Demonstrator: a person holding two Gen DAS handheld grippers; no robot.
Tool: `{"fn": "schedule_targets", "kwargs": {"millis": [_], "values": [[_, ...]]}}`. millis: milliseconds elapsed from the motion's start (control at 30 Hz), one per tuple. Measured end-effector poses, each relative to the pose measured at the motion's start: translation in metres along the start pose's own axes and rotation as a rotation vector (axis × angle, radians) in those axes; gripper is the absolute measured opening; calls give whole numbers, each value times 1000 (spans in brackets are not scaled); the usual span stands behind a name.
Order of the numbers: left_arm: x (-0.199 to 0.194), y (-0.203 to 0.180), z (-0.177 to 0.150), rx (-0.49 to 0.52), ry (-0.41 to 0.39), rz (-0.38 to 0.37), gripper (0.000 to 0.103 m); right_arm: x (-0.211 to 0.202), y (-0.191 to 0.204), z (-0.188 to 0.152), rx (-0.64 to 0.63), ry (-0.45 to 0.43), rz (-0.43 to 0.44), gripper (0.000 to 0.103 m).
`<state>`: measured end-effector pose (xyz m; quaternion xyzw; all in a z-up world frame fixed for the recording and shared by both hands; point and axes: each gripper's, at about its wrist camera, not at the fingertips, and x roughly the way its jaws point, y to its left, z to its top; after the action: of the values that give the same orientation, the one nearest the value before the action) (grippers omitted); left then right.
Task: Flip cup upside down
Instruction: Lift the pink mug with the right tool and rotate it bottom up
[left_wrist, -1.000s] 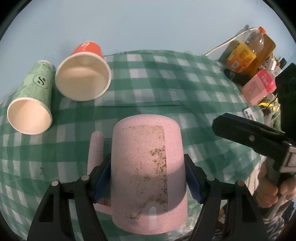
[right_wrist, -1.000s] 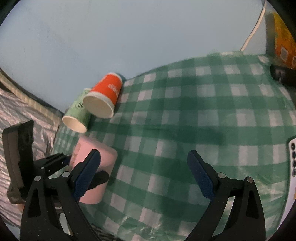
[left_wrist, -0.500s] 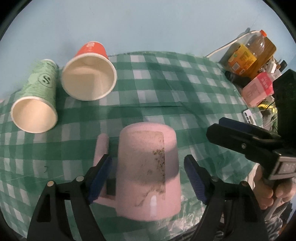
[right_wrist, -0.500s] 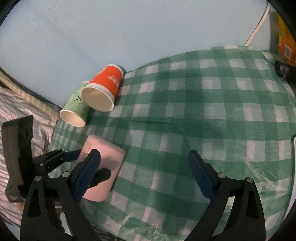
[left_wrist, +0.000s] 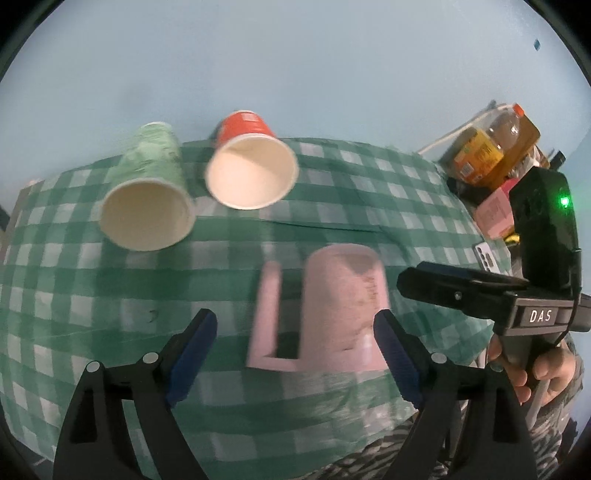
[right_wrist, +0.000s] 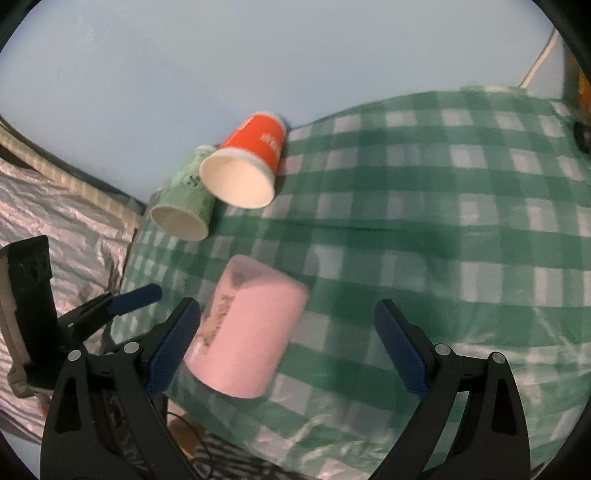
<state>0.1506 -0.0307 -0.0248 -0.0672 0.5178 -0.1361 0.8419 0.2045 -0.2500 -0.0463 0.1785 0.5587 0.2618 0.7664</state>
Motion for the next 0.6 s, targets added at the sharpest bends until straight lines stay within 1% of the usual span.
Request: {"fn": "schedule_targets", "kwargs": {"millis": [167,267,300,400,600], "values": [[0,23,-5,-24,-12,17,88,21,6,3,37,54,26,95],[2,37,-8,-48,-9,-31,88,32,10,2,56,90,38,95],[3,40,-8,-55,-11,-28,88,34,11,2,56,96,39,95],[7,45,-10,-65,-24,-9,88,42,14,4,64,113,38,95],[14,46,-13,-50,-27,-8,88,55,15,12,100,152,20,95]]}}
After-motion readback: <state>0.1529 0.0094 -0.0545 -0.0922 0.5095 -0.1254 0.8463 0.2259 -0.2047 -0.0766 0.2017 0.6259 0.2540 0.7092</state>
